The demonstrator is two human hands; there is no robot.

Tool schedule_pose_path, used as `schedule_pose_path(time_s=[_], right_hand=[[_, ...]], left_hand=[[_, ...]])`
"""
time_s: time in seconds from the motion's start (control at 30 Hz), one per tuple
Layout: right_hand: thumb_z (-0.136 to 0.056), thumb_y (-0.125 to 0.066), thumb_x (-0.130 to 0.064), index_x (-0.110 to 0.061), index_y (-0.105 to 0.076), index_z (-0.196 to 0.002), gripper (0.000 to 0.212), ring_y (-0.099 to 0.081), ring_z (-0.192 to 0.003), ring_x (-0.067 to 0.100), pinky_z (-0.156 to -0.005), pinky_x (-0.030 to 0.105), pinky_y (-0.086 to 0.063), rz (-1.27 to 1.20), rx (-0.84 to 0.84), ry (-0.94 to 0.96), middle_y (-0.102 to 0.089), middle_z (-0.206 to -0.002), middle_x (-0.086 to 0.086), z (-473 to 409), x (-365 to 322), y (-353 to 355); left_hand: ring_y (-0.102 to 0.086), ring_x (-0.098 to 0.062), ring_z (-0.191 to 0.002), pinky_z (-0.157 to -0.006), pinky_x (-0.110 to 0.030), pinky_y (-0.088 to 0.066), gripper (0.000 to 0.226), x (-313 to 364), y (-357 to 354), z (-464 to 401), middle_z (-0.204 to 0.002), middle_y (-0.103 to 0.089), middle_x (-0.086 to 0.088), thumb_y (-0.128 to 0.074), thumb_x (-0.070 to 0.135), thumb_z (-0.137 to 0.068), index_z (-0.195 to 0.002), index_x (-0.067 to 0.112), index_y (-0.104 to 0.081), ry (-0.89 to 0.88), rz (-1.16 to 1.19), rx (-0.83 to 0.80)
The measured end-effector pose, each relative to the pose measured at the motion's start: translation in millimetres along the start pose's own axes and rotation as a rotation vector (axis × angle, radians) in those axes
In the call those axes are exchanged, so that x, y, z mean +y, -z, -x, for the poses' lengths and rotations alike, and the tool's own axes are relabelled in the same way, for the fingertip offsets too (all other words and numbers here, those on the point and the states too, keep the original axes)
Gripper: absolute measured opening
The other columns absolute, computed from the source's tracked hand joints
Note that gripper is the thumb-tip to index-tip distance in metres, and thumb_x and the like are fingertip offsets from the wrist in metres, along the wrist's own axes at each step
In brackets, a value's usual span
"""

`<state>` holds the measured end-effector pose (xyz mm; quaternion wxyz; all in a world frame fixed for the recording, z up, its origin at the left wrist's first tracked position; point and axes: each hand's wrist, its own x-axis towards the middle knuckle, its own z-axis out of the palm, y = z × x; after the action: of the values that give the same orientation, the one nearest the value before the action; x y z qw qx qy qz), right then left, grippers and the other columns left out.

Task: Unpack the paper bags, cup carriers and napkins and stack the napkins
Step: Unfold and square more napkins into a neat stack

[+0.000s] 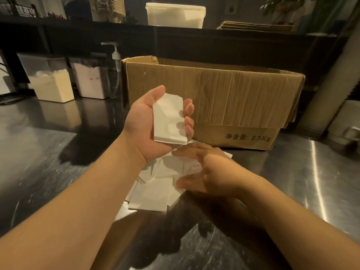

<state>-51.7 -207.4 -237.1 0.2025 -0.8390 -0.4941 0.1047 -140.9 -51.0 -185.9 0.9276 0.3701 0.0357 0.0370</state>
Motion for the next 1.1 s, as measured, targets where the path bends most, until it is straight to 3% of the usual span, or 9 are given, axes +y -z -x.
schedule_pose_path(time_s=[0.2,0.37,0.5,0.6,0.7,0.83,0.93,1.03,1.1], right_hand=[[-0.095,-0.064,-0.044,-0.051,-0.059,-0.130,0.036,-0.051,-0.126,0.011,-0.110,0.040,-0.043,0.122,0.145,0.154,-0.058,-0.137,-0.023,-3.3,0.4,-6.9],[-0.100,-0.061,-0.034,-0.040,-0.071,-0.120,0.024,-0.058,-0.112,0.011,-0.098,0.039,-0.051,0.187,0.239,0.222,-0.069,-0.124,-0.016,-1.5,-5.7,-5.7],[-0.099,-0.064,-0.033,-0.035,-0.077,-0.108,0.016,-0.055,-0.107,0.012,-0.099,0.040,-0.048,0.149,0.264,0.177,-0.068,-0.117,-0.014,-0.8,-4.3,-2.6],[-0.094,-0.072,-0.034,-0.029,-0.080,-0.100,0.012,-0.053,-0.106,0.006,-0.094,0.034,-0.050,-0.045,0.286,0.148,-0.064,-0.103,-0.024,-0.9,4.8,-1.5],[-0.091,-0.075,-0.026,-0.024,-0.083,-0.095,0.009,-0.060,-0.095,0.007,-0.078,0.027,-0.054,-0.238,0.327,0.173,-0.068,-0.092,-0.018,0.1,11.8,5.7],[-0.091,-0.072,-0.030,-0.023,-0.082,-0.090,0.012,-0.068,-0.088,0.019,-0.077,0.047,-0.060,-0.458,0.392,0.213,-0.072,-0.089,-0.005,4.3,13.9,14.4],[-0.088,-0.068,-0.032,-0.008,-0.077,-0.090,0.026,-0.070,-0.084,0.031,-0.075,0.056,-0.060,-0.611,0.486,0.241,-0.072,-0.088,0.012,6.3,13.1,19.1],[-0.087,-0.061,-0.021,-0.004,-0.070,-0.089,0.019,-0.064,-0.070,0.023,-0.062,0.040,-0.056,-0.788,0.558,0.197,-0.069,-0.081,0.009,8.0,10.9,28.3],[-0.088,-0.059,-0.018,0.001,-0.064,-0.087,0.020,-0.059,-0.067,0.020,-0.056,0.033,-0.052,-0.947,0.541,0.106,-0.064,-0.076,0.005,11.0,8.4,36.5]], left_hand=[[-0.062,-0.019,-0.078,-0.074,-0.029,-0.051,0.056,-1.3,1.4,-2.1,-0.103,-0.068,-0.007,-0.053,0.056,-0.094,-0.135,0.017,-0.059,0.013,-0.020,0.013],[-0.061,-0.019,-0.078,-0.075,-0.029,-0.050,0.053,-4.3,0.6,-3.4,-0.102,-0.069,-0.007,-0.052,0.055,-0.095,-0.131,0.017,-0.060,0.016,-0.034,0.027],[-0.060,-0.019,-0.078,-0.075,-0.028,-0.050,0.053,-5.9,2.1,-4.0,-0.103,-0.068,-0.008,-0.053,0.055,-0.095,-0.130,0.016,-0.061,0.017,-0.023,0.030],[-0.060,-0.019,-0.077,-0.071,-0.028,-0.051,0.053,-6.0,2.9,-4.7,-0.103,-0.067,-0.007,-0.054,0.055,-0.093,-0.130,0.017,-0.059,0.024,-0.011,0.017],[-0.061,-0.019,-0.076,-0.070,-0.028,-0.052,0.054,-5.2,4.2,-5.9,-0.102,-0.068,-0.006,-0.053,0.056,-0.093,-0.130,0.017,-0.059,0.028,-0.006,0.015],[-0.060,-0.018,-0.075,-0.071,-0.029,-0.052,0.054,-4.7,4.2,-5.2,-0.099,-0.068,-0.005,-0.052,0.057,-0.094,-0.130,0.017,-0.061,0.024,-0.011,0.024],[-0.062,-0.020,-0.081,-0.081,-0.033,-0.052,0.056,-4.3,2.2,-4.6,-0.102,-0.068,-0.007,-0.053,0.054,-0.096,-0.135,0.015,-0.058,-0.030,0.014,0.049],[-0.063,-0.020,-0.097,-0.101,-0.036,-0.048,0.058,-3.8,3.8,-6.7,-0.114,-0.065,-0.008,-0.057,0.049,-0.095,-0.142,0.016,-0.053,-0.090,0.080,0.095],[-0.063,-0.021,-0.095,-0.091,-0.034,-0.053,0.058,-3.8,4.3,-7.3,-0.116,-0.064,-0.008,-0.058,0.050,-0.095,-0.144,0.017,-0.051,-0.103,0.102,0.086]])
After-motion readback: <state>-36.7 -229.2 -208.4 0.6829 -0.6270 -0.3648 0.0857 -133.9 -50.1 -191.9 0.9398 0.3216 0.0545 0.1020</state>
